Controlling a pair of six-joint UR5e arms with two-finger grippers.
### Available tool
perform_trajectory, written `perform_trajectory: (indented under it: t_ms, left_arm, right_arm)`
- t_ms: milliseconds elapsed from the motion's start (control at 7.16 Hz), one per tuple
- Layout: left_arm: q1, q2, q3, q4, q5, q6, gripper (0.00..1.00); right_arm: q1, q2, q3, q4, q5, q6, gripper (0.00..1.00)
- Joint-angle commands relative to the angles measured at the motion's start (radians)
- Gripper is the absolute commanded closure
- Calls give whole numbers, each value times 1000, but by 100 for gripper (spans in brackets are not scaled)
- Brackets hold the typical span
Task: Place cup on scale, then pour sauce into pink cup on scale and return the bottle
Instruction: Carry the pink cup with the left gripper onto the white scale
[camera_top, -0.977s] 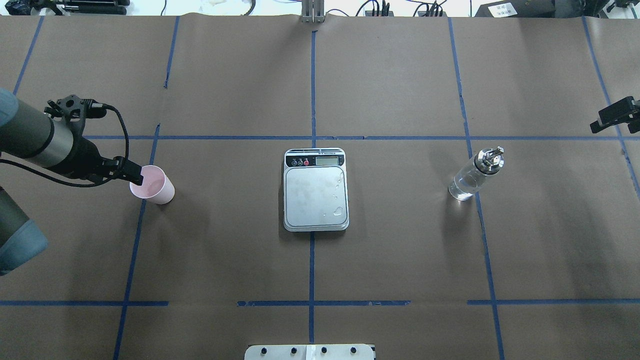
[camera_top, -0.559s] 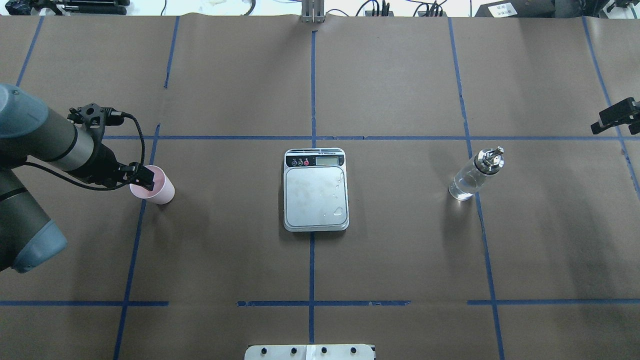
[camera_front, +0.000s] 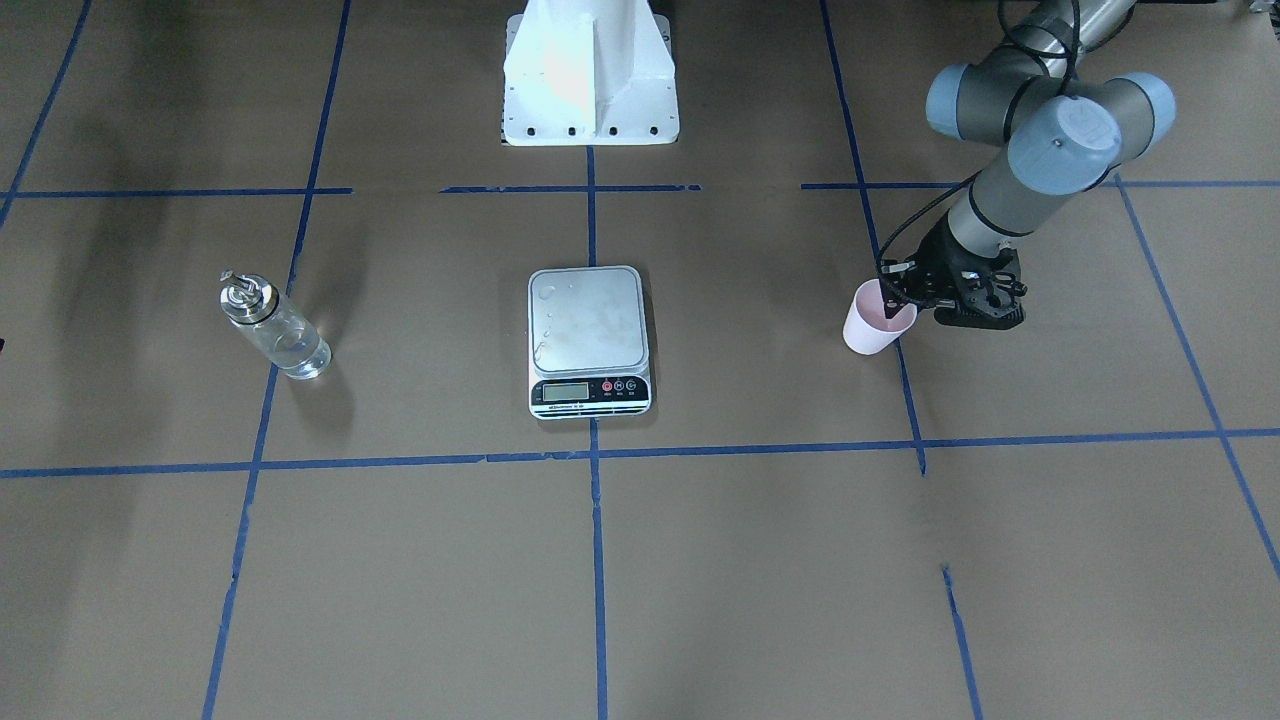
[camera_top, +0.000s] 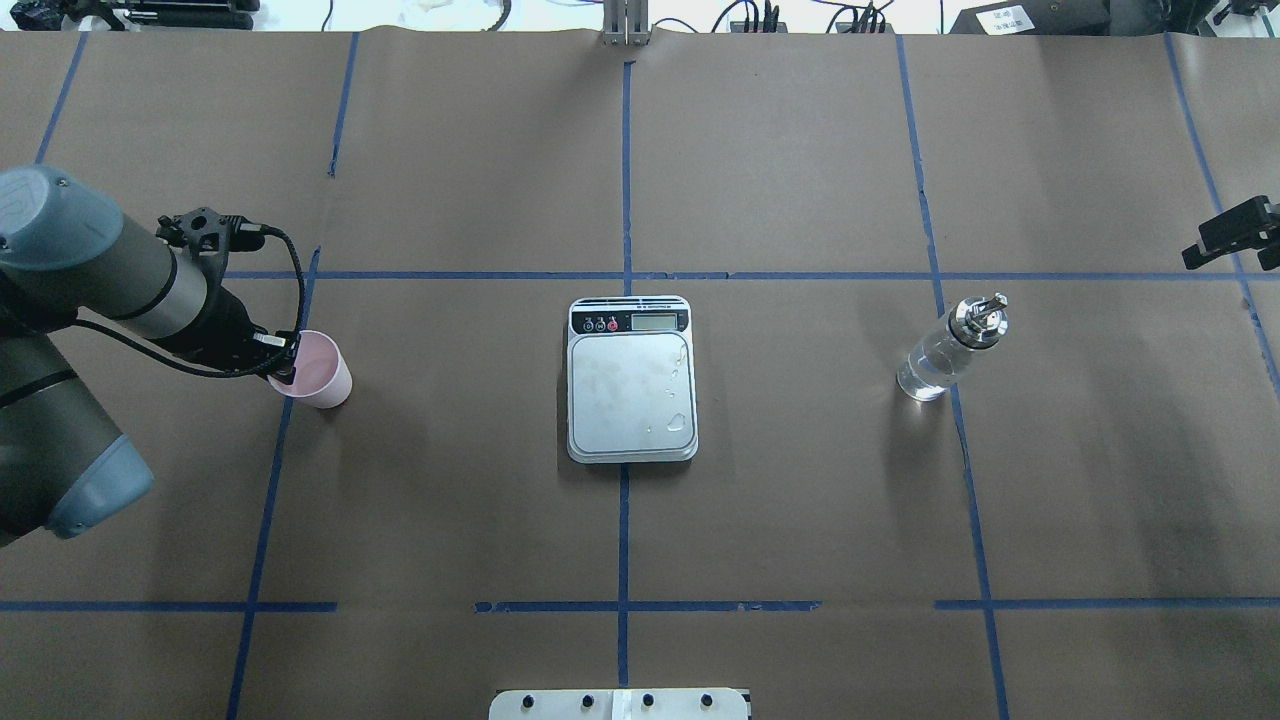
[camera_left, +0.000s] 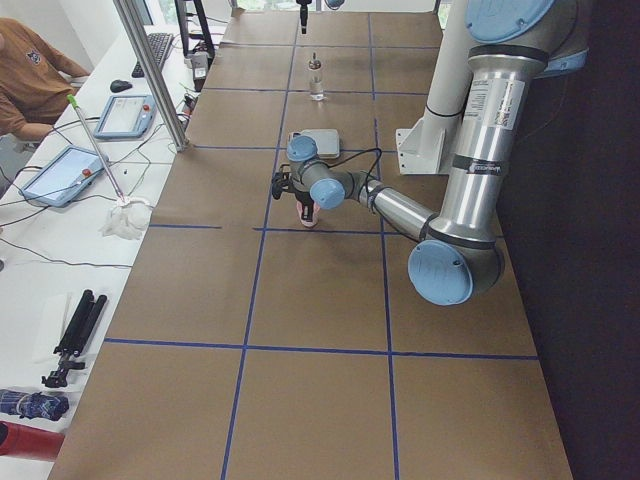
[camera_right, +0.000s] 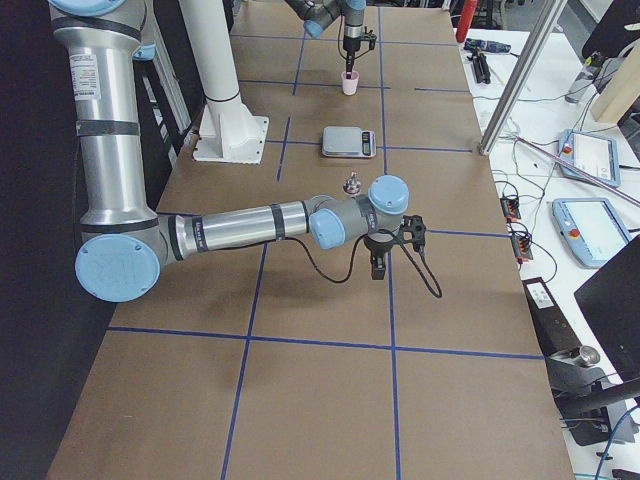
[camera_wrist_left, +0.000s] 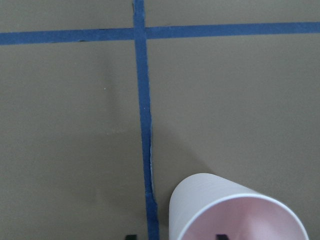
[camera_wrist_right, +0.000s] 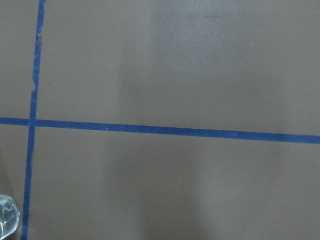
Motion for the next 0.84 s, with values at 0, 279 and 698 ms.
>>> perform_trajectory:
  t_ms: [0,279,698]
  left_arm:
    - [6,-207,-45,247,2,-138,100]
    - [130,-417,-36,340,42,-349,100]
    - [227,-690,210,343,134,-389,100]
  right_arm:
    - [0,-1,1,0,4,0,0]
    - [0,-1,0,0,3,0,0]
    - [0,-2,0,0,17,0,0]
